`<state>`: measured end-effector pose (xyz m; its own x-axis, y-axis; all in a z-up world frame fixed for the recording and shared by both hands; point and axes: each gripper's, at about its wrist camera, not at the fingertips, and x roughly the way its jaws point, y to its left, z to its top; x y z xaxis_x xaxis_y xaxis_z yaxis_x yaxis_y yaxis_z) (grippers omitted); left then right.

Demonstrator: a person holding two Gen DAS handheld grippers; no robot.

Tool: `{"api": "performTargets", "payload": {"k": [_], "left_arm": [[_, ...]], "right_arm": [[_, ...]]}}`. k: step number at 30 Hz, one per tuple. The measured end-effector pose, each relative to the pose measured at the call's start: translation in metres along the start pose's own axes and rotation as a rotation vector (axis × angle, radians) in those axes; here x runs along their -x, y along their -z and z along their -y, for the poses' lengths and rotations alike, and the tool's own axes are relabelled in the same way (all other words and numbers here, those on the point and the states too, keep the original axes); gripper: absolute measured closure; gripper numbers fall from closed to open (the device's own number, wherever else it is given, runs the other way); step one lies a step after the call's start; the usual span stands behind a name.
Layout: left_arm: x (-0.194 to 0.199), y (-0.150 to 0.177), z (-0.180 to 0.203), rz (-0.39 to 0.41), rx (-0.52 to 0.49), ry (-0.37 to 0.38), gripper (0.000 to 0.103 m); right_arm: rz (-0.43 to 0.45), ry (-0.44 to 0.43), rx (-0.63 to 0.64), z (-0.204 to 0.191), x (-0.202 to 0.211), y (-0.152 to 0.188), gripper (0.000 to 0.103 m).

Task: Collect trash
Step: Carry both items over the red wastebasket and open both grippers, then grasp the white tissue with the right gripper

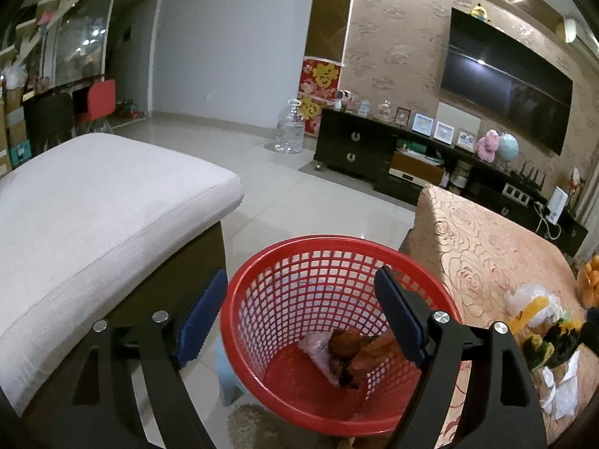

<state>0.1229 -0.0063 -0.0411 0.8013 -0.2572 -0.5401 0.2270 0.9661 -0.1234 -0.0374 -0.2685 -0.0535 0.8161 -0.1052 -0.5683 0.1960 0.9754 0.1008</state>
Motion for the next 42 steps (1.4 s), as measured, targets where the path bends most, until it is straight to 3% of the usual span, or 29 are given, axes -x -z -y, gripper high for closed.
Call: {"api": "performTargets", "payload": {"k": [7,15,20,29,35,36,40,42], "left_arm": [[0.004,0.002,0.011,0.014,-0.023,0.013,0.025],[0.012,0.009,0.036,0.034,-0.079,0.048,0.025],[0.013,0.02,0.064,0.022,-0.143,0.076,0.025],[0.013,0.044,0.108,-0.013,-0.26,0.125,0.025],[0.014,0.058,0.123,-0.029,-0.298,0.15,0.025],[0.014,0.059,0.125,-0.031,-0.304,0.152,0.025],[0.014,0.065,0.136,-0.033,-0.341,0.162,0.025],[0.014,0.067,0.14,-0.035,-0.352,0.169,0.025]], "right_arm": [[0.013,0.158,-0.093,0.086,0.036,0.033,0.019],[-0.034,0.293,-0.25,0.154,0.047,0.084,0.019],[-0.102,0.254,-0.308,0.165,0.033,0.098,0.019],[-0.181,0.178,-0.276,0.152,0.012,0.106,0.016],[-0.211,0.191,-0.244,0.144,0.002,0.109,0.016],[-0.212,0.195,-0.248,0.145,0.002,0.109,0.019],[-0.251,0.186,-0.278,0.154,-0.002,0.113,0.053],[-0.257,0.185,-0.283,0.158,-0.003,0.114,0.063]]}}
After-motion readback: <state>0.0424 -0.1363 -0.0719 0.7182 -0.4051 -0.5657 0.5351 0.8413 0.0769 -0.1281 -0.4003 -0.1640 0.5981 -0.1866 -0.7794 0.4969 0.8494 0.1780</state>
